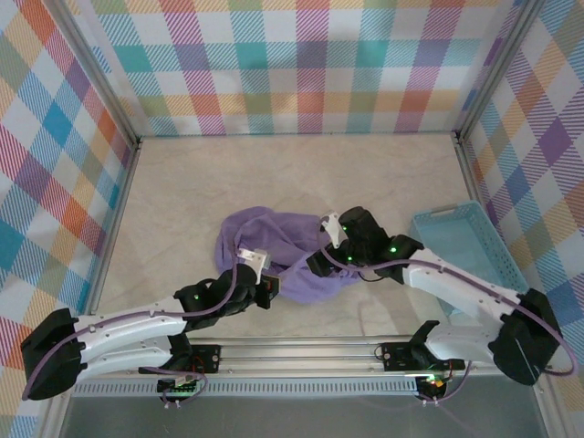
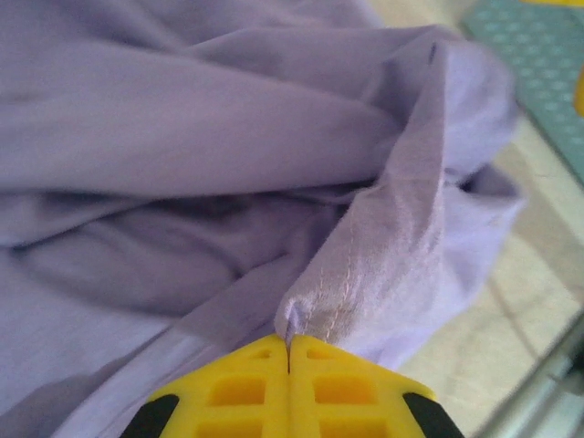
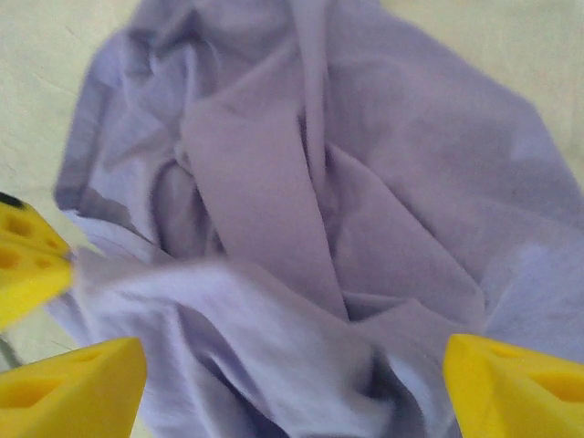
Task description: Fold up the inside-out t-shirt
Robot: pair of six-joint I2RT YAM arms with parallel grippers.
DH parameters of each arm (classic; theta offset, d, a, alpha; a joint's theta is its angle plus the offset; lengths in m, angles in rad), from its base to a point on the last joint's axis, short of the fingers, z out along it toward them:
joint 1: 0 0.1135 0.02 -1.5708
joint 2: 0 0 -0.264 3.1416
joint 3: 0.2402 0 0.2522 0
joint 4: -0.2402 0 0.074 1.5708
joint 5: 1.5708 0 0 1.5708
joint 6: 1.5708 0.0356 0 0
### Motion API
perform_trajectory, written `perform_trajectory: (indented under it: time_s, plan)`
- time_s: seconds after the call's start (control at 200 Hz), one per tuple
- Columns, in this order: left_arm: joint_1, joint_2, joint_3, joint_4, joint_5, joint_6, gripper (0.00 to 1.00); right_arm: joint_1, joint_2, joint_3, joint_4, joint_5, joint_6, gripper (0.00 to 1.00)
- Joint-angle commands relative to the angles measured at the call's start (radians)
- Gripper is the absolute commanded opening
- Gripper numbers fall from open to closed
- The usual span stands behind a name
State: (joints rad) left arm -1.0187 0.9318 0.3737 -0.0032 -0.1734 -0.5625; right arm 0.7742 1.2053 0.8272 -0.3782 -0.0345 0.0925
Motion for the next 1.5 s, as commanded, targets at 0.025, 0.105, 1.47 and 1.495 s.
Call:
perform_trajectory:
  time_s: [0.025, 0.105, 1.47, 1.495]
  plan:
    - [0.052, -0.066, -0.050, -0.090, -0.109, -0.076, 0.00, -0.031, 0.036, -0.039, -0.028, -0.023, 0.044, 0.85]
    - [0.056, -0.061, -0.059, -0.080, -0.082, -0.067, 0.00, -0.044, 0.058, -0.046, -0.028, -0.027, 0.058, 0.84]
    - [0.396, -0.074, 0.796, -0.538, -0.206, 0.290, 0.00, -0.035, 0.332, 0.884, -0.215, 0.043, 0.087, 0.00]
    - [0.396, -0.077, 0.828, -0.542, -0.179, 0.306, 0.00, -0.035, 0.315, 0.888, -0.202, 0.052, 0.084, 0.00]
